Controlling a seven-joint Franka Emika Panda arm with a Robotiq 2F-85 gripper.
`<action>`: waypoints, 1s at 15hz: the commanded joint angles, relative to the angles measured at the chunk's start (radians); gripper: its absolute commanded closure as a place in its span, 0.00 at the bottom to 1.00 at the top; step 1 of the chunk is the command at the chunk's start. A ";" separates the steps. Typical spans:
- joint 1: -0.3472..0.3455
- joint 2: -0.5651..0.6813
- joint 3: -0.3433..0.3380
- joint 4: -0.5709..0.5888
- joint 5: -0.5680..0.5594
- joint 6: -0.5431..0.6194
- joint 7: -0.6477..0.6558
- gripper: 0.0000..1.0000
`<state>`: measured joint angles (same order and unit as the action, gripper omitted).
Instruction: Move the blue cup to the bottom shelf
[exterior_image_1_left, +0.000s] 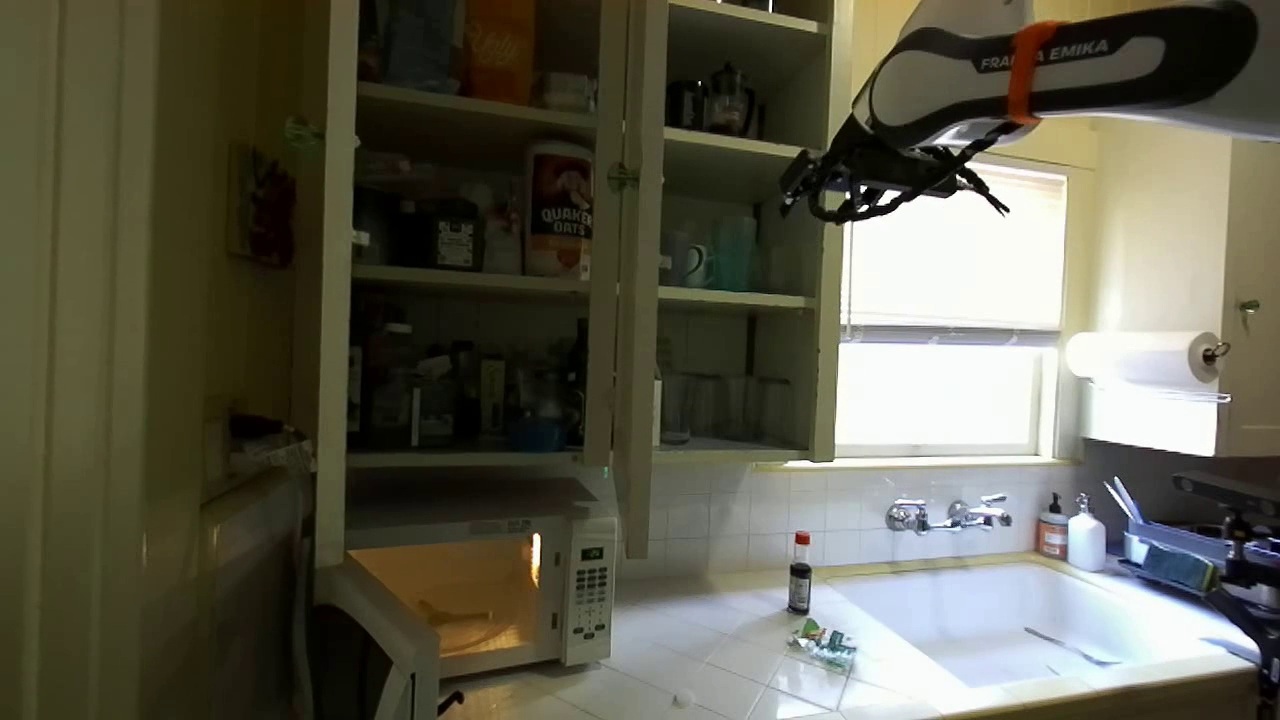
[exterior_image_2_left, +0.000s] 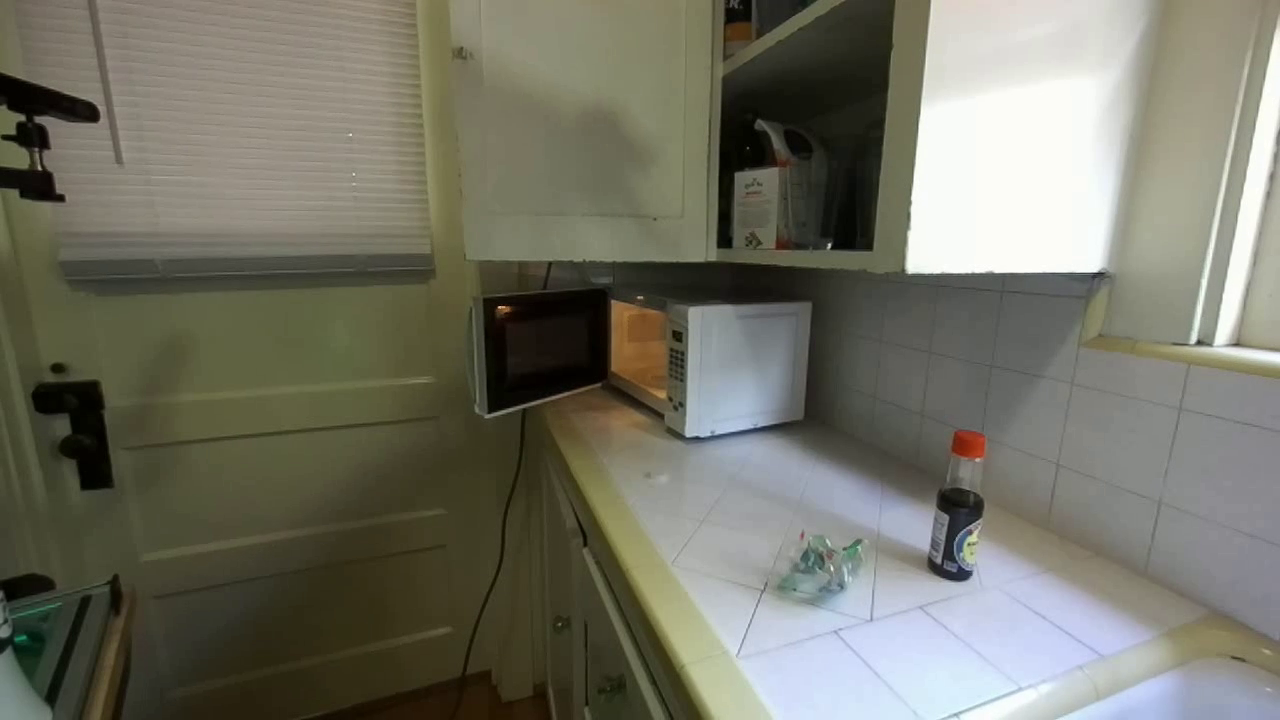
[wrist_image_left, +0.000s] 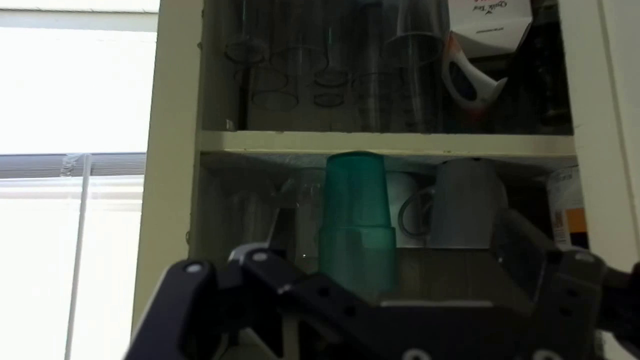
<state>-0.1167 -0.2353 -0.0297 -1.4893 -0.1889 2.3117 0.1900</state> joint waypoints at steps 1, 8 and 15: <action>0.003 0.039 -0.015 0.049 0.043 -0.017 -0.031 0.00; 0.020 0.135 -0.032 0.171 0.095 -0.046 -0.076 0.00; 0.015 0.193 -0.023 0.101 0.026 0.420 -0.021 0.00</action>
<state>-0.0965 -0.0614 -0.0574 -1.3495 -0.1068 2.6048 0.1162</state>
